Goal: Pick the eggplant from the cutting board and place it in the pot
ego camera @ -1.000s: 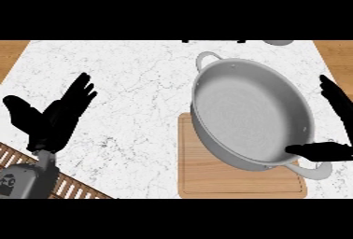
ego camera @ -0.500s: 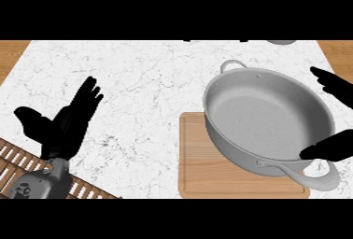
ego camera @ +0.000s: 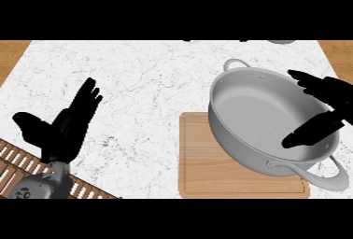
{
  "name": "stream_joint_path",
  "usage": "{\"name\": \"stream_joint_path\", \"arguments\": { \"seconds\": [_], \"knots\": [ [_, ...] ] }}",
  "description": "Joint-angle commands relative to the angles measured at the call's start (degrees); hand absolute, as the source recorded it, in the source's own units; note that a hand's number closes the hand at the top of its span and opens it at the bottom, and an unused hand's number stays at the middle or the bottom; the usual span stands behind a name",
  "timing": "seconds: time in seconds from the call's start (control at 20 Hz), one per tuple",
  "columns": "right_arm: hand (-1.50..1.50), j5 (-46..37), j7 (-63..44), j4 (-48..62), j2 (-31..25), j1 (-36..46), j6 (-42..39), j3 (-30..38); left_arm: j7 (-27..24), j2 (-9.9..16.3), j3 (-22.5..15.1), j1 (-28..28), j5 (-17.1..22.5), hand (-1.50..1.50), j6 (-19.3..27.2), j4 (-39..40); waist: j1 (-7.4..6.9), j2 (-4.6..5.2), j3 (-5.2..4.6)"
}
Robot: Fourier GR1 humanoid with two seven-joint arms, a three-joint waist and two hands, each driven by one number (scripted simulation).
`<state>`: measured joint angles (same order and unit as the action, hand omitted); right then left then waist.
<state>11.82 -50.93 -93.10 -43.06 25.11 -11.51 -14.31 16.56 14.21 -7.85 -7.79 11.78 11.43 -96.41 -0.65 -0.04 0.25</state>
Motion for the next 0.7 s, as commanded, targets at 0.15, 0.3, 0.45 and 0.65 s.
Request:
{"name": "stream_joint_path", "arguments": {
  "seconds": [0.15, 0.3, 0.45, 0.65],
  "knots": [
    [-1.5, -1.21, -1.94, 2.96, 1.96, -1.76, -7.65, -0.47, -1.52, -0.93, 1.95, -1.44, -0.19, 0.0, -0.67, 3.9, 0.67, 0.1, -0.27],
    [-1.5, -6.64, -4.33, 0.91, 6.21, -3.44, -4.2, -3.51, -1.36, 0.37, 3.11, 0.75, 1.06, 0.0, -2.35, 2.17, 0.51, 0.06, -0.27],
    [-1.5, -9.3, -5.0, 6.57, 10.01, 1.06, -4.8, -2.15, 3.85, -0.97, -0.13, 1.21, -2.21, 0.0, 0.46, -4.21, 0.1, 0.06, -0.25],
    [-1.5, -13.7, -5.57, -0.65, 11.96, -4.42, -2.04, -0.81, 1.08, -1.46, 1.21, 2.63, -1.53, 0.0, -1.2, -3.01, 0.55, -0.02, -0.26]
  ]
}}
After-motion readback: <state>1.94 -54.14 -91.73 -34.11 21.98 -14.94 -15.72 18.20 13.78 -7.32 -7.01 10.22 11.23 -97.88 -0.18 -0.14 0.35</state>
